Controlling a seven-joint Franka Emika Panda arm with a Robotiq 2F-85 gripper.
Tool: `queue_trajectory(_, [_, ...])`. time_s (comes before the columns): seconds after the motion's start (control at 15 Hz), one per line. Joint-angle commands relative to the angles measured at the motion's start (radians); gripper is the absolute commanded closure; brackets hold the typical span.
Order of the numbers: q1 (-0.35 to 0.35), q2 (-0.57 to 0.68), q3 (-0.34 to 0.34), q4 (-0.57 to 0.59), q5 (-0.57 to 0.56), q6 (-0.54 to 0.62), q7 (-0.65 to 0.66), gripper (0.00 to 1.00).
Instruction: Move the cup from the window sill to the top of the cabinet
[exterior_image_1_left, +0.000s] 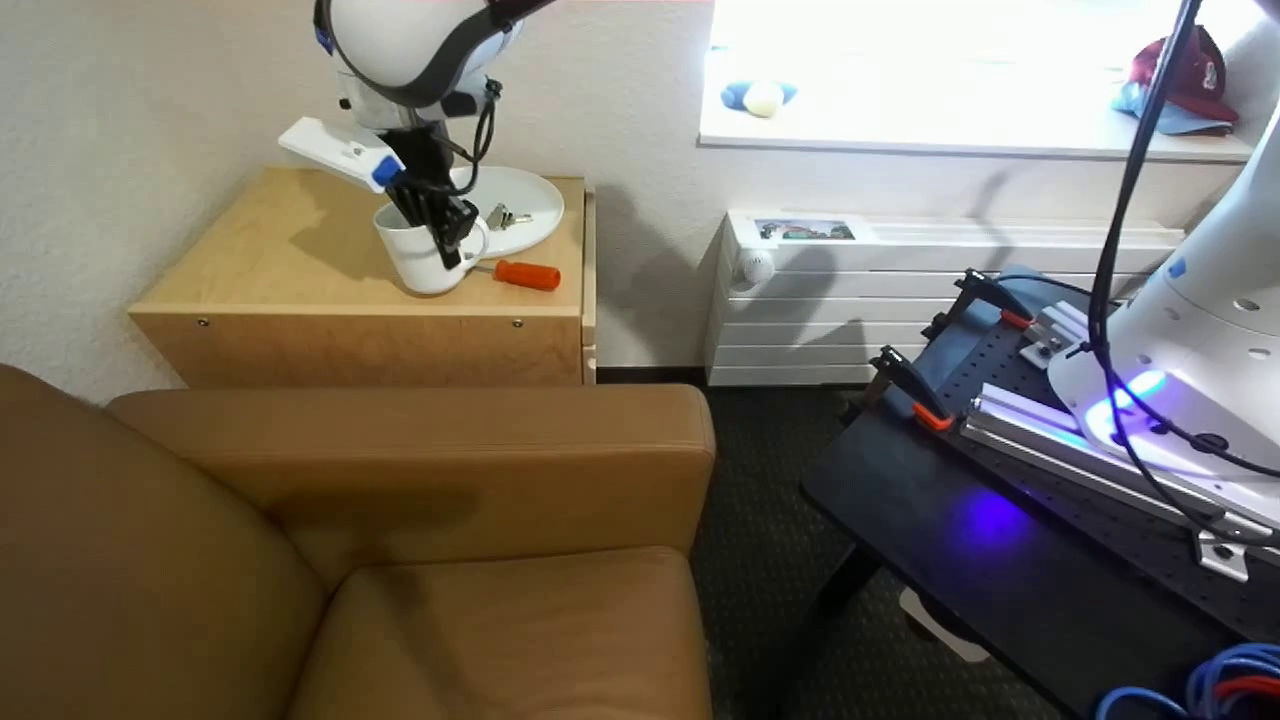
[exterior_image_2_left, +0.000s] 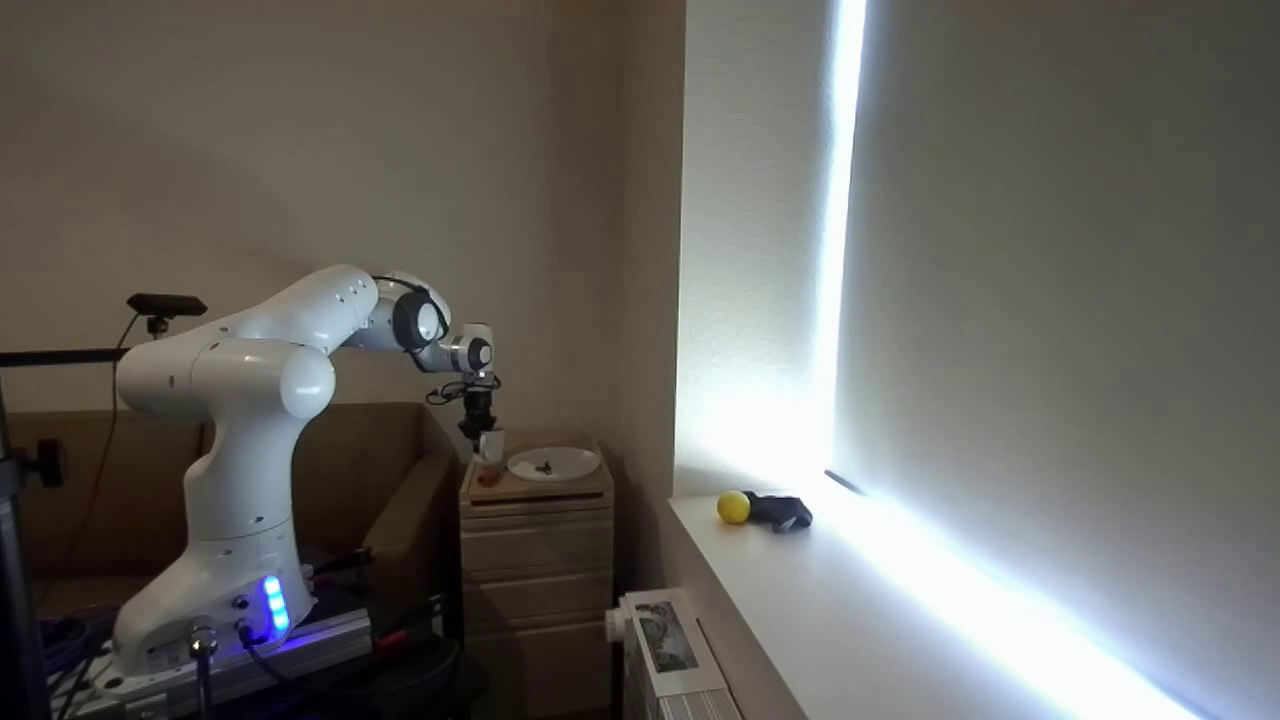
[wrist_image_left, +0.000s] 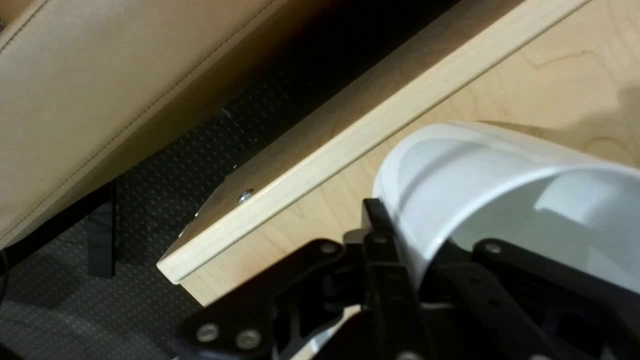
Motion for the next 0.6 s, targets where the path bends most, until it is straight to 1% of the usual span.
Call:
queue_trajectory(0.0, [0.002,0.026,-0.004,0.053,-0.007,-0.067,-0.011,0.99])
queue_trajectory(0.13, [0.0,0.033,-0.001,0.054,-0.002,-0.06,-0.006,0.99])
queue_trajectory(0.53, [-0.005,0.064,0.003,0.067,0.009,0.023,0.012,0.99])
